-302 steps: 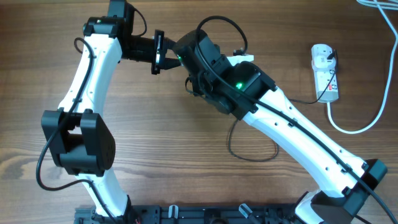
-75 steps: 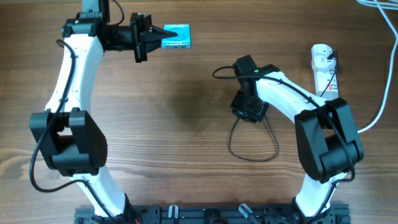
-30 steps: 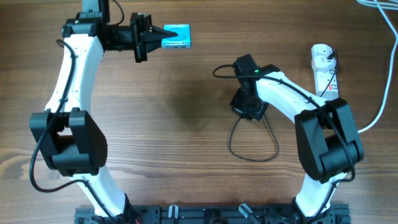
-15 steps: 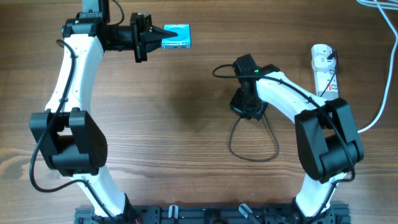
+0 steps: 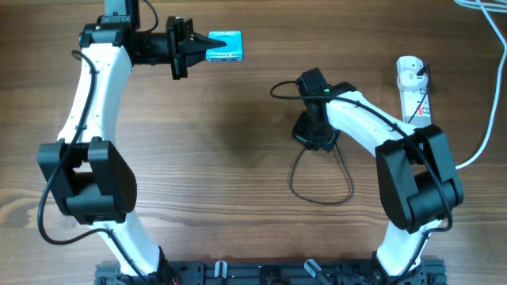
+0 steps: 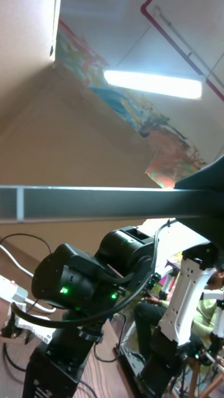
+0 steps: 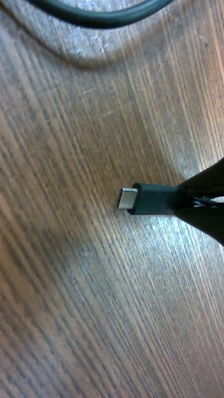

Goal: Plug charger to phone and switch on socket
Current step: 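Lift the connector with the right gripper toward the phone held by left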

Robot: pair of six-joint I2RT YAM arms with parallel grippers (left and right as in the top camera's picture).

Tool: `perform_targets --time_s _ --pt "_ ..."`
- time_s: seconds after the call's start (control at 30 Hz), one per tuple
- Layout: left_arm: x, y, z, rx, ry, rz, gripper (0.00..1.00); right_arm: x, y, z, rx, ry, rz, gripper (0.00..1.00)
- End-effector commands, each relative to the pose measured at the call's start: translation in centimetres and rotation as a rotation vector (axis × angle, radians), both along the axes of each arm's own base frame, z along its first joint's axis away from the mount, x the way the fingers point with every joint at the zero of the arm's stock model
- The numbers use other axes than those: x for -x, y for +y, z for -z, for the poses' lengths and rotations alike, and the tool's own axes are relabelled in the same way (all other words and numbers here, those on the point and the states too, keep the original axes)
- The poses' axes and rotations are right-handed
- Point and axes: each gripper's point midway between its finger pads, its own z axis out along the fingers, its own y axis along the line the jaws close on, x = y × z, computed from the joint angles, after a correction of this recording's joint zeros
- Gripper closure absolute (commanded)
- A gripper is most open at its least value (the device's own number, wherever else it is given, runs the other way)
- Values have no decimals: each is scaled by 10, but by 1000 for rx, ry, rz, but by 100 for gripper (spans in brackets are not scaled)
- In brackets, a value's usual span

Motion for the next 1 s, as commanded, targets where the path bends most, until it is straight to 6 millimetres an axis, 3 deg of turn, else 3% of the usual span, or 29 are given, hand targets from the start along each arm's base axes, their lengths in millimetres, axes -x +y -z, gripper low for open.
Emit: perform_targets --time_s 0.0,0.07,0.23,0.43,0.53,0.8,0.97 --pt "3 1 -9 -9 -57 -3 96 -1 1 10 10 5 -65 96" --pt "2 1 -9 -11 -61 -4 96 -5 2 2 5 -6 -71 96" --pt "-4 1 -13 -13 -141 -4 96 -17 7 -40 -25 -97 -116 96" --pt "-21 2 -25 -17 -371 -5 96 -16 17 -110 -118 -268 -258 96" --pt "-30 2 -34 -19 -513 -5 96 -2 25 -150 -199 -348 -375 96" --pt "-32 1 -37 -32 -703 9 96 30 54 -184 -412 -393 -629 96" --pt "-32 1 -37 -36 -738 11 96 40 55 -198 -430 -423 -681 95"
